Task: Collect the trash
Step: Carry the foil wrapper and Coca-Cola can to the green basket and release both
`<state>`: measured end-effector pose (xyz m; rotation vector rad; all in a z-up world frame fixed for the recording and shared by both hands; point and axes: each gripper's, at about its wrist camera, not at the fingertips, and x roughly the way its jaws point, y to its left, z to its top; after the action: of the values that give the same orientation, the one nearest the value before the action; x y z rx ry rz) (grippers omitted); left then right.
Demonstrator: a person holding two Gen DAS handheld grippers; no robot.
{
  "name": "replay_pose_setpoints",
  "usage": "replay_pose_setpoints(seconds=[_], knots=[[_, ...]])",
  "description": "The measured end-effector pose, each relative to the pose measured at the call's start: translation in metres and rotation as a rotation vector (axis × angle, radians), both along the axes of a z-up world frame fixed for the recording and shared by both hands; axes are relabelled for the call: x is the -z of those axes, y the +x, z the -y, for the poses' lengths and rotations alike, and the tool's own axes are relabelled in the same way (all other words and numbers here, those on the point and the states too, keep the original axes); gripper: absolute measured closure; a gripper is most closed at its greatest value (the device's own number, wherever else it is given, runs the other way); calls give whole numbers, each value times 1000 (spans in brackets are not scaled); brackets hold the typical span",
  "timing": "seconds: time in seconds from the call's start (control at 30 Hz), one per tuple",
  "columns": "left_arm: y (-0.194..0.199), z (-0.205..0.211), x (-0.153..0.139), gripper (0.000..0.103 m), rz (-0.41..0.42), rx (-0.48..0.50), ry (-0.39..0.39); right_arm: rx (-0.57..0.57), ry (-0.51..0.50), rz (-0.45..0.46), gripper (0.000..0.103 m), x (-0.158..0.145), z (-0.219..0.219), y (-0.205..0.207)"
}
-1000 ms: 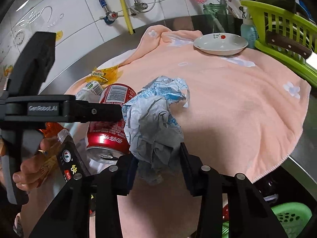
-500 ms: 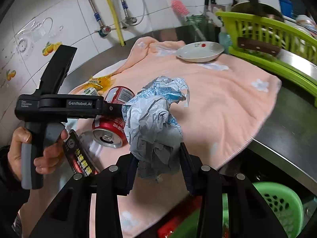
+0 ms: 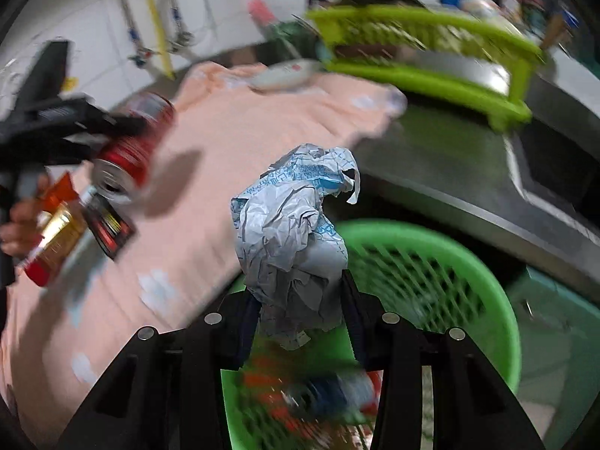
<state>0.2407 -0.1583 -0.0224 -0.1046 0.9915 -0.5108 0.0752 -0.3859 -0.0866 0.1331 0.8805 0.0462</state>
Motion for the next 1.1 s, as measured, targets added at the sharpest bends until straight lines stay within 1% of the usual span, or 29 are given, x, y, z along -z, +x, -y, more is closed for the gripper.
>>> replay_pose_setpoints(seconds=[0.1,0.17,0.2,0.23,0.27,0.33,0.37,0.4,0.6,0.83,0.97,1.1], knots=[[-18,20,-3,29,2,56,-10,71,15,-53,55,15,23,-18],[-30,35,-3,29,2,94,-11,112,34,-73,48,21,38,-28],[-37,45,-1,29,-1,115,-8,124,33,-76,45,23,42,-31],[-42,52,1,29,-6,129,-5,141,25,-78,35,24,47,-35],[-45,57,2,29,-10,139,-3,152,24,-73,32,24,51,-39],[-53,73,7,29,-23,169,6,164,34,-59,30,23,56,-46],[-58,81,11,28,-30,182,13,170,38,-54,26,22,58,-49],[-61,88,15,28,-38,193,21,182,37,-45,24,20,61,-53],[-73,126,38,28,-84,244,52,198,35,-6,22,10,70,-74],[-79,161,69,27,-162,271,61,200,-23,21,20,3,71,-93],[-82,173,80,26,-202,282,47,204,-20,26,20,4,74,-99],[-87,174,84,26,-207,287,53,217,-4,27,20,5,77,-101]])
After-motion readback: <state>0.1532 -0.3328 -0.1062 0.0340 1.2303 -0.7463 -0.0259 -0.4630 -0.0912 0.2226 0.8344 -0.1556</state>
